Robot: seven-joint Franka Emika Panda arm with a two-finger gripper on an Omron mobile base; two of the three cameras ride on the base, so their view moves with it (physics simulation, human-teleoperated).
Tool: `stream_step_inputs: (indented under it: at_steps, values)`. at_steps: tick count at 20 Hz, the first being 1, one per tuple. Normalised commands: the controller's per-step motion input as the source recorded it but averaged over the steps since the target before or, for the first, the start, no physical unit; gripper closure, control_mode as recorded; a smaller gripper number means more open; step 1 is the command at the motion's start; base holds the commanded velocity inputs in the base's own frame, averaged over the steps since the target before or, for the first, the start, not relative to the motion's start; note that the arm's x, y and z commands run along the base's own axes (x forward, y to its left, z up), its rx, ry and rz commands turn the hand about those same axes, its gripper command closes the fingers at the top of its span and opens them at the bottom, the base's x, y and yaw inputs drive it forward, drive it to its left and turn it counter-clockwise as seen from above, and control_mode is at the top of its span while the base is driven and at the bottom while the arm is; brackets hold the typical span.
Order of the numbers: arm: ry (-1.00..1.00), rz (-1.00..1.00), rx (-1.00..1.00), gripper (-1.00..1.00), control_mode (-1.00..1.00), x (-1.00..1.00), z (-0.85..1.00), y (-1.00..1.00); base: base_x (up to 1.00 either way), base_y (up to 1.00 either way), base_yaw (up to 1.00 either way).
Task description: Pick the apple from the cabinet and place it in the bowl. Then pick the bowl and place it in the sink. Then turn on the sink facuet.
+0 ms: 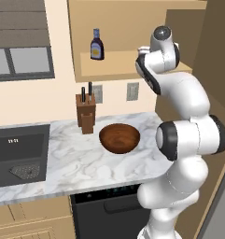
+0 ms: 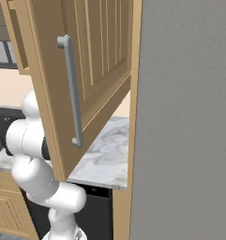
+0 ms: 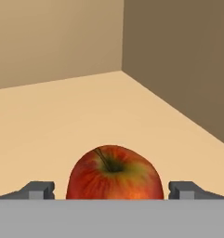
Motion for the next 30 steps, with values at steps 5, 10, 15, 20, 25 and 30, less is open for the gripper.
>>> stream_step_inputs:
  at_steps: [5,10,15,20,25,30]
  values:
    - [0.00,0.05,0.00,1.00,-1.00,-0.08,-0.07,0.00,0.00,0.00,0.00]
    - [-0.02,0.06,-0.03,1.00,-1.00,-0.74,-0.13,0.07,0.00,0.00,0.00]
    - [-0.14,0.09,-0.10,1.00,-1.00,-1.00,-0.01,0.24,0.00,0.00,0.00]
    - [-0.14,0.11,-0.10,1.00,-1.00,-1.00,0.00,0.25,0.00,0.00,0.00]
    - [0.06,0.12,-0.04,1.00,-1.00,-1.00,-0.25,0.07,0.00,0.00,0.00]
    - [0.24,0.12,-0.01,1.00,-1.00,-1.00,-0.44,0.24,0.00,0.00,0.00]
